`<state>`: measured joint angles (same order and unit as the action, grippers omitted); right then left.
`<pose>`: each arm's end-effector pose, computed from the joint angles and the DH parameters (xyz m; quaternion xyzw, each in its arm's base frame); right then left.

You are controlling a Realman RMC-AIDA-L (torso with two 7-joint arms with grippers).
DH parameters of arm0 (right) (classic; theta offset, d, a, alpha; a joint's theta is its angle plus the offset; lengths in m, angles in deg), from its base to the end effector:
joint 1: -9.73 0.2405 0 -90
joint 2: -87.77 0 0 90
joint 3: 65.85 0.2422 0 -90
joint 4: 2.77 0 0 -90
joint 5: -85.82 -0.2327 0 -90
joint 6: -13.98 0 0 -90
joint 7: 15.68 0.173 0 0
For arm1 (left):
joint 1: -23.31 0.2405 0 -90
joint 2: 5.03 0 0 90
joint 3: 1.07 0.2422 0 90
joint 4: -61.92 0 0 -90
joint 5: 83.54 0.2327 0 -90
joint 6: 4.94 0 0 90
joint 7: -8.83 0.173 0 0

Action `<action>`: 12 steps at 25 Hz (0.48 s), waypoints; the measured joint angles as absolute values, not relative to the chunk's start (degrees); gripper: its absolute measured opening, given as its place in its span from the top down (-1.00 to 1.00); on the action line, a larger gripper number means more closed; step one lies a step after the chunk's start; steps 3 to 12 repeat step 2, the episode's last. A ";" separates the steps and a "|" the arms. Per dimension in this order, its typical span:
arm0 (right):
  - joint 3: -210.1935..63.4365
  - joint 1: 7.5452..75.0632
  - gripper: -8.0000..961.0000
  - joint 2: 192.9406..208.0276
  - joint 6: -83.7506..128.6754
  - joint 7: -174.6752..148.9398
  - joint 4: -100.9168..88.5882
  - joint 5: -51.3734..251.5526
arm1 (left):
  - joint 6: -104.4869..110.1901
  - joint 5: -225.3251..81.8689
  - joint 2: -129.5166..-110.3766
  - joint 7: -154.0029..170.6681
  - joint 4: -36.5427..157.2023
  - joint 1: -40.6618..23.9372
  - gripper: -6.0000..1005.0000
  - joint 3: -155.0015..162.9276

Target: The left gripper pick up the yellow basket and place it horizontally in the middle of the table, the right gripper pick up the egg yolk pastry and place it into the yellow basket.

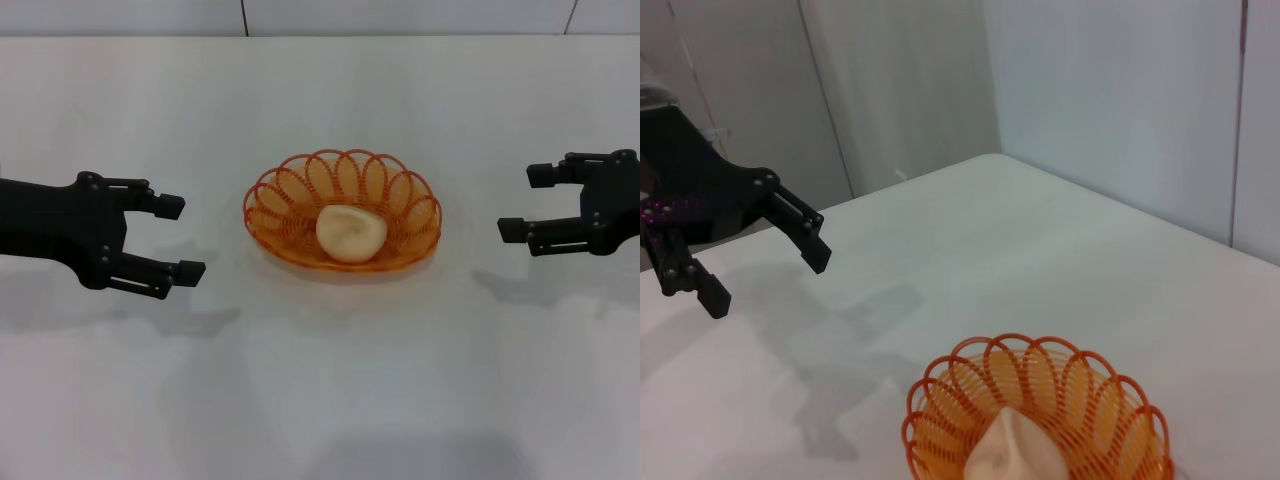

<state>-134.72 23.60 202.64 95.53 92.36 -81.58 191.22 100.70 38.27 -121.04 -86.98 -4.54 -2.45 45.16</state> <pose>0.2010 0.3457 0.0391 -0.9543 0.1945 0.1413 0.1777 -0.2329 0.3298 0.0588 -0.9775 -0.1681 -0.1011 0.0773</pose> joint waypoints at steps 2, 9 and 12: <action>-134.80 23.72 -0.72 202.67 95.55 92.35 -81.58 191.25 | 100.71 38.27 -121.04 -86.97 -4.53 -2.44 -0.75 45.16; -134.80 23.72 -0.72 202.67 95.55 92.35 -81.58 191.25 | 100.71 38.27 -121.04 -86.97 -4.53 -2.44 -0.75 45.16; -134.80 23.72 -0.72 202.67 95.55 92.35 -81.58 191.25 | 100.71 38.27 -121.04 -86.97 -4.53 -2.44 -0.75 45.16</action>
